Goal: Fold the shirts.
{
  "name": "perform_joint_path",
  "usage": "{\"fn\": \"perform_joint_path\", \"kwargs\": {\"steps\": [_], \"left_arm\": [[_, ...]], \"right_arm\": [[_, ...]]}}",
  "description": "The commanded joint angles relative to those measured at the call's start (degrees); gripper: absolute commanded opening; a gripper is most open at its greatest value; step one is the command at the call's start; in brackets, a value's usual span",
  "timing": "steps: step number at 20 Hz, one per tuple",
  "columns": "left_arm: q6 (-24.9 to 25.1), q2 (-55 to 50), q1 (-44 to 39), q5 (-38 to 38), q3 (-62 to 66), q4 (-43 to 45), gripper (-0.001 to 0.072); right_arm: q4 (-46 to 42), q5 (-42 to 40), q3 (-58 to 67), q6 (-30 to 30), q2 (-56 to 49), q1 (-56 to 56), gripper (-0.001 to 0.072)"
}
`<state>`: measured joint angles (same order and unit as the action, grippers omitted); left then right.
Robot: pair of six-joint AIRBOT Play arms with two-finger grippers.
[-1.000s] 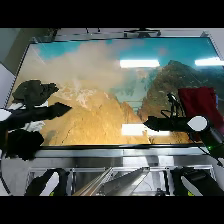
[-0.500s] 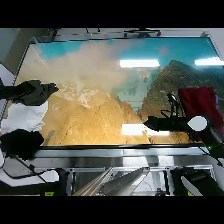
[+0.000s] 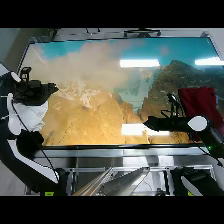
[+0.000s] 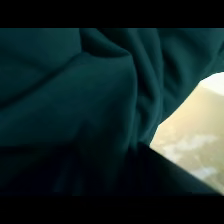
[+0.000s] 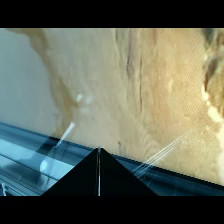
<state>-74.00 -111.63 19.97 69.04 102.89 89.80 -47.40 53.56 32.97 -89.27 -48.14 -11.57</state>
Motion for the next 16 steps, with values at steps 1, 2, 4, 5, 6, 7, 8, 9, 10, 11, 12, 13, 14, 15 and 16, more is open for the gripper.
{"fn": "perform_joint_path", "kwargs": {"steps": [1, 2, 4, 5, 6, 7, 8, 9, 10, 11, 12, 13, 14, 15, 16], "left_arm": [[-4.61, -5.33, -1.42, 10.99, 6.82, 6.95, 0.0051], [-5.18, -5.44, -1.42, 12.26, 8.07, 6.01, 0.0014], [-6.23, -5.38, -1.44, 13.16, 11.63, 1.42, 0.0019], [-6.23, -5.35, -1.51, 13.66, 13.73, -2.12, 0.0019], [-6.16, -4.61, -1.88, 13.94, 15.85, -8.15, 0.0019], [-5.60, -2.78, -2.51, 12.85, 15.80, -13.97, 0.0019], [-4.11, -0.42, -3.43, 11.47, 14.93, -19.91, 0.0019], [-2.29, 2.19, -4.59, 10.54, 13.77, -25.90, 0.0018], [-0.17, 5.09, -6.08, 10.10, 12.61, -32.37, 0.0018], [1.84, 7.93, -7.80, 10.21, 11.72, -38.07, 0.0019], [3.26, 10.25, -9.68, 10.84, 11.28, -42.42, 0.0019], [3.91, 12.44, -11.63, 11.54, 10.84, -44.96, 0.0018], [4.17, 14.71, -13.97, 11.93, 9.94, -46.14, 0.0018], [4.61, 16.92, -16.39, 11.80, 8.55, -46.29, 0.0019], [4.61, 18.78, -18.64, 11.74, 6.78, -46.05, 0.0019]], "right_arm": [[0.02, 0.02, -0.02, -0.04, -0.04, -0.04, 0.0019], [0.00, 0.02, -0.02, -0.02, -0.04, -0.04, 0.0019], [0.00, 0.02, -0.02, -0.02, -0.04, -0.04, 0.0020], [0.02, 0.00, -0.02, -0.02, -0.04, -0.04, 0.0019], [0.02, 0.02, -0.02, -0.02, -0.04, -0.04, 0.0019], [0.02, 0.00, -0.02, -0.02, -0.04, -0.04, 0.0019], [0.02, 0.02, -0.02, -0.04, -0.04, -0.04, 0.0019], [0.00, 0.02, -0.02, -0.02, -0.04, -0.04, 0.0019], [0.02, 0.02, -0.02, -0.04, -0.04, -0.04, 0.0020], [0.02, 0.02, -0.02, -0.04, -0.04, -0.04, 0.0019], [0.02, -0.02, -0.02, -0.04, -0.04, -0.04, 0.0019], [0.02, -0.02, -0.02, -0.04, -0.04, -0.04, 0.0020], [0.02, 0.00, -0.02, -0.04, -0.04, -0.04, 0.0019], [0.04, 0.02, -0.02, -0.04, -0.04, -0.04, 0.0019], [0.02, 0.04, -0.02, -0.04, -0.04, -0.04, 0.0019]]}}
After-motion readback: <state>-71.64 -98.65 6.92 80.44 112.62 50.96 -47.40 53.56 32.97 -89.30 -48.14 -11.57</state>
